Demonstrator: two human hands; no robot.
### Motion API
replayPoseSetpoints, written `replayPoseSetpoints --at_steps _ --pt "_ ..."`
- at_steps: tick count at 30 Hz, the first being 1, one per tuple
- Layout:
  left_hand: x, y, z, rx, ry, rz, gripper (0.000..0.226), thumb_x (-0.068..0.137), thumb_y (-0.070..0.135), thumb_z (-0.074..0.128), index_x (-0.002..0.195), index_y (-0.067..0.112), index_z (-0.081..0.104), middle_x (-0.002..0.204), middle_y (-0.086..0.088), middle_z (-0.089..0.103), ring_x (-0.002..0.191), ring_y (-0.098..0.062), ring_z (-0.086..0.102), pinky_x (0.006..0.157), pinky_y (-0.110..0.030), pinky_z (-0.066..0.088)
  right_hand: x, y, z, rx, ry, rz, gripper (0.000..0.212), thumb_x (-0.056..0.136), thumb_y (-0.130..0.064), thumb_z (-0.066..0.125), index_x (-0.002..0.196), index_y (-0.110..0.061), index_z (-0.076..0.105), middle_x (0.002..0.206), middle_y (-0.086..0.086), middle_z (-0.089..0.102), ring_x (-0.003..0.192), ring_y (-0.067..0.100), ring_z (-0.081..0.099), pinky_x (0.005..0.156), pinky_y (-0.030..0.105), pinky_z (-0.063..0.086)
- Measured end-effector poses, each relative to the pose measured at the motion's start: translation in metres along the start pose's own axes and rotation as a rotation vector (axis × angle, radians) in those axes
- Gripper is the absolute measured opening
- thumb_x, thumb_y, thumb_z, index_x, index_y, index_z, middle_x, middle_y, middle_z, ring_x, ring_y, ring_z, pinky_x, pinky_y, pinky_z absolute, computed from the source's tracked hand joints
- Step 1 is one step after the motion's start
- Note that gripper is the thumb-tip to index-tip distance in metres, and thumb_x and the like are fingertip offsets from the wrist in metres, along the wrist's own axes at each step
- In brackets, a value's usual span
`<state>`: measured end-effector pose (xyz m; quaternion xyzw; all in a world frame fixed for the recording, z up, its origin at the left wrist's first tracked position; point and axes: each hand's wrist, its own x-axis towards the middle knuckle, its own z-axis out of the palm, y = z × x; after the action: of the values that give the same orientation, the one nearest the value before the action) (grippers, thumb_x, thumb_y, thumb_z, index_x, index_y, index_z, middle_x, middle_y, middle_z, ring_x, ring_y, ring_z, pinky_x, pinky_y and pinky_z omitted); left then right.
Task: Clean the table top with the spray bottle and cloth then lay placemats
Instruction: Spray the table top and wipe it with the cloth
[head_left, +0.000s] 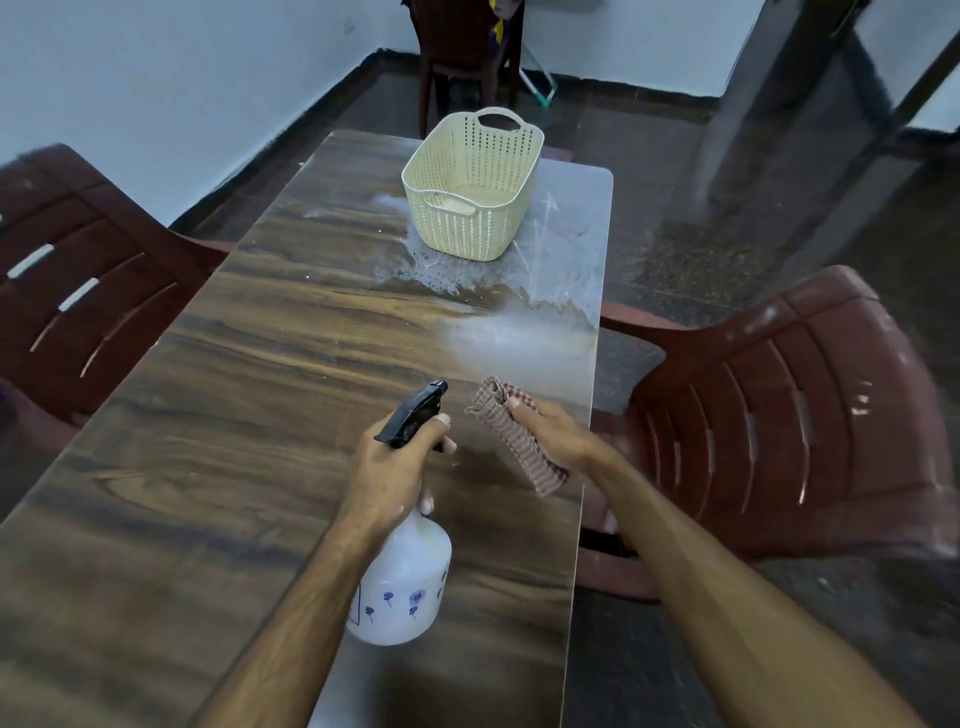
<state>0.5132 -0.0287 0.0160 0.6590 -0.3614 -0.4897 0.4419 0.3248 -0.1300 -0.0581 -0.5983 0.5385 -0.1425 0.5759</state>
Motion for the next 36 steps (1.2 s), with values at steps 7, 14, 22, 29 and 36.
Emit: replayPoseSetpoints --at_steps 7,14,22,29,36 --pt "-0.043 -0.006 -0.008 0.009 -0.061 0.039 0.019 0.095 0.024 0.063 0.103 0.007 0.067 0.087 -0.011 0.072 0.034 -0.019 0.041 0.045 -0.028 0.04 -0.073 -0.009 0.015 -0.052 -0.015 -0.046 0.04 0.107 -0.03 0.038 0.138 -0.01 0.054 0.123 -0.005 0.057 0.112 0.009 0.052 0.087 0.016 0.041" --pt "-0.078 0.001 -0.004 -0.008 -0.091 0.071 0.02 0.095 0.026 0.063 0.103 0.008 0.067 0.087 -0.012 0.073 0.036 -0.02 0.044 0.046 -0.031 0.042 -0.129 -0.002 0.011 -0.123 -0.018 -0.019 0.042 0.106 -0.037 0.04 0.134 -0.011 0.058 0.127 -0.002 0.06 0.117 0.014 0.055 0.103 0.03 0.042" --pt "-0.1 0.022 0.033 -0.01 -0.044 0.127 0.021 0.095 0.022 0.063 0.099 0.002 0.067 0.089 -0.018 0.071 0.034 -0.021 0.04 0.041 -0.026 0.039 -0.154 0.014 -0.022 -0.106 -0.007 -0.054 0.043 0.105 -0.039 0.043 0.136 -0.014 0.058 0.132 0.0 0.062 0.123 0.015 0.056 0.112 0.041 0.04" --pt "-0.115 0.037 0.113 -0.024 0.031 0.151 0.019 0.096 0.024 0.063 0.098 0.006 0.067 0.087 -0.012 0.072 0.033 -0.023 0.041 0.044 -0.028 0.04 -0.17 0.038 -0.087 -0.045 -0.073 -0.133 0.038 0.106 -0.031 0.043 0.135 -0.012 0.058 0.132 0.001 0.063 0.122 0.016 0.058 0.112 0.041 0.04" --pt "-0.121 0.052 0.19 -0.071 0.115 0.184 0.02 0.095 0.024 0.062 0.099 0.004 0.066 0.085 -0.01 0.073 0.032 -0.022 0.04 0.043 -0.026 0.04 -0.183 0.052 -0.158 -0.024 -0.119 -0.184 0.038 0.104 -0.036 0.044 0.135 -0.018 0.058 0.133 -0.001 0.063 0.125 0.015 0.056 0.115 0.042 0.038"
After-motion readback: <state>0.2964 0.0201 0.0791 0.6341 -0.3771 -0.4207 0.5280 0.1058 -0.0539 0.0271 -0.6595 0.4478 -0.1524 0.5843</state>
